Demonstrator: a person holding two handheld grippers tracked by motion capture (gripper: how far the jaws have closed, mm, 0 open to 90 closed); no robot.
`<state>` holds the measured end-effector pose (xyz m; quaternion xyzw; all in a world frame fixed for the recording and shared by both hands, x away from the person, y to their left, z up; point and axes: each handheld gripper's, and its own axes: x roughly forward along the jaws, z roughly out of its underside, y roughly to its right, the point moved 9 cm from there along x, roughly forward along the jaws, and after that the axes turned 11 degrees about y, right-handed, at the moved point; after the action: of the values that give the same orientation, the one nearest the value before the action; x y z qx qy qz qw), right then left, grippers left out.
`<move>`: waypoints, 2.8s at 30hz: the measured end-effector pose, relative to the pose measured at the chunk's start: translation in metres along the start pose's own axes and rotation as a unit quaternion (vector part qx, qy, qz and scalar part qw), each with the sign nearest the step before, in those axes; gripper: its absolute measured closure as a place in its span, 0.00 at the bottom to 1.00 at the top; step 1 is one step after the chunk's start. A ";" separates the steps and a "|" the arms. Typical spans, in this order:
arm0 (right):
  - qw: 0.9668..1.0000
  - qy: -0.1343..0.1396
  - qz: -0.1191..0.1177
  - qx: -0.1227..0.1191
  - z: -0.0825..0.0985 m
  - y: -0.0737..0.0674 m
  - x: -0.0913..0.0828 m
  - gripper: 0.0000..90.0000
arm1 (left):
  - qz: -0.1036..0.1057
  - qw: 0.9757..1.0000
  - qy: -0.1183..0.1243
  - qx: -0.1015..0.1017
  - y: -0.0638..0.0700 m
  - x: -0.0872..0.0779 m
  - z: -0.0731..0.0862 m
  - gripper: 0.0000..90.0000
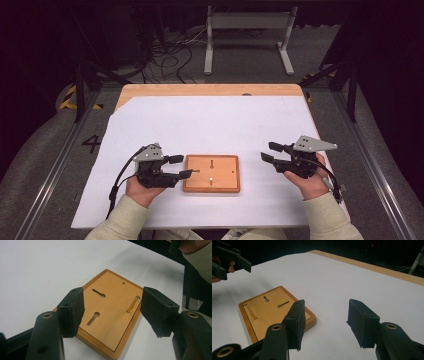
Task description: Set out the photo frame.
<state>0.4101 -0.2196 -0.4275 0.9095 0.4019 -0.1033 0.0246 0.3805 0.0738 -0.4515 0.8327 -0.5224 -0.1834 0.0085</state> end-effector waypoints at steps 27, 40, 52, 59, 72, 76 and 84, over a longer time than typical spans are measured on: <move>1.000 0.002 0.000 0.013 0.003 0.001 -0.001 0.53 | 0.013 0.999 -0.038 0.027 0.026 0.034 0.010 0.41; 1.000 0.003 -0.001 0.017 0.004 -0.001 0.000 0.53 | 0.033 0.996 -0.064 0.043 0.031 0.056 0.025 0.57; 1.000 0.000 0.002 0.017 0.006 0.000 0.000 0.53 | 0.033 0.993 -0.083 0.079 0.030 0.071 0.038 0.75; 1.000 -0.004 0.006 0.019 0.009 0.002 0.001 0.54 | 0.037 0.992 -0.085 0.089 0.032 0.075 0.040 0.92; 1.000 -0.006 0.006 0.020 0.011 0.002 0.002 0.54 | 0.010 0.983 -0.073 0.167 0.036 0.074 0.044 0.93; 1.000 -0.007 0.004 0.015 0.011 0.000 0.003 0.55 | 0.000 0.979 -0.063 0.195 0.038 0.073 0.045 0.93; 1.000 -0.011 -0.003 0.000 0.011 -0.005 0.005 0.55 | -0.031 0.963 -0.041 0.266 0.046 0.069 0.049 0.93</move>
<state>0.4081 -0.2143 -0.4389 0.9072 0.4042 -0.1132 0.0285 0.3516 0.0010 -0.5084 0.8124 -0.5263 -0.0723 -0.2406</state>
